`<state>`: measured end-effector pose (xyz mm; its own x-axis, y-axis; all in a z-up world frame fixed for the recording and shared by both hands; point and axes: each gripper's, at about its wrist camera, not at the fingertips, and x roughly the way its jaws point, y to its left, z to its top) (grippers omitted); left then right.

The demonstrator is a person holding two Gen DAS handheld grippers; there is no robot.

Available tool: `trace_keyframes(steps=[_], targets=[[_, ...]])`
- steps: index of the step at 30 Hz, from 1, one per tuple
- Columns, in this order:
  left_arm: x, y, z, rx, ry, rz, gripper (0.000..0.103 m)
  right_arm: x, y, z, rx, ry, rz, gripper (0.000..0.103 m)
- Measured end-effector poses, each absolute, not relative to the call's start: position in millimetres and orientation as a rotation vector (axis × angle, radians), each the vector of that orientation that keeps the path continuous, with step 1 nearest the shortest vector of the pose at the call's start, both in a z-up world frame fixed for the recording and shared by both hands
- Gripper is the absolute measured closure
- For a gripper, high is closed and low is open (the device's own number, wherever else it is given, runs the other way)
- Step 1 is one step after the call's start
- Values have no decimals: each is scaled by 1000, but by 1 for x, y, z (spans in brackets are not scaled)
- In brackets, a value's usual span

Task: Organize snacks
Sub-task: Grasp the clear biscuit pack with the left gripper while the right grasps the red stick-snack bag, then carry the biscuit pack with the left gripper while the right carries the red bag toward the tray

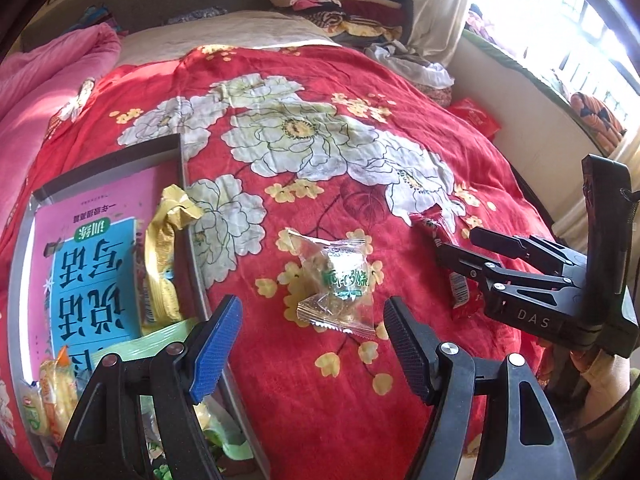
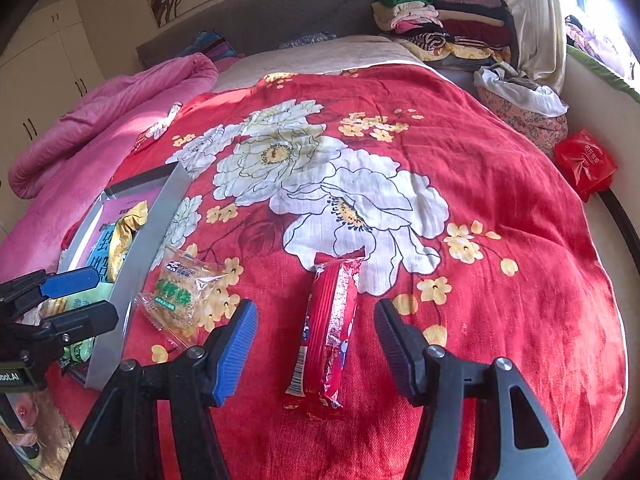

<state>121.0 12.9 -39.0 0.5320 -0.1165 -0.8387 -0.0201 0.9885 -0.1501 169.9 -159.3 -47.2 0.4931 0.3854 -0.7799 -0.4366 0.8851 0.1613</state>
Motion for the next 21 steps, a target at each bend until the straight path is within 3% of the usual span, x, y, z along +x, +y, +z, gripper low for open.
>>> trace_keyframes(steps=[5,10,13,15,16,17,21], targets=[[141,4,-52,-141,1041,-52,28,184,-153,-62,-50,967,500,50],[156,-4,-64,-135,1070,-35,28,196,-149,-74,-38,990,503,73],[162,-8,-72,-106,1089,3,28,196,-153,-71,13,983,533,81],[163,-8,-75,-139,1091,-15,35,196,-156,-67,45,972,544,82],[163,-9,-76,-141,1091,-12,48,196,-157,-65,55,966,546,82],[163,-9,-77,-139,1092,-17,53,196,-158,-63,66,961,552,83],[161,-8,-73,-158,1066,-37,57,194,-158,-57,87,940,581,83]])
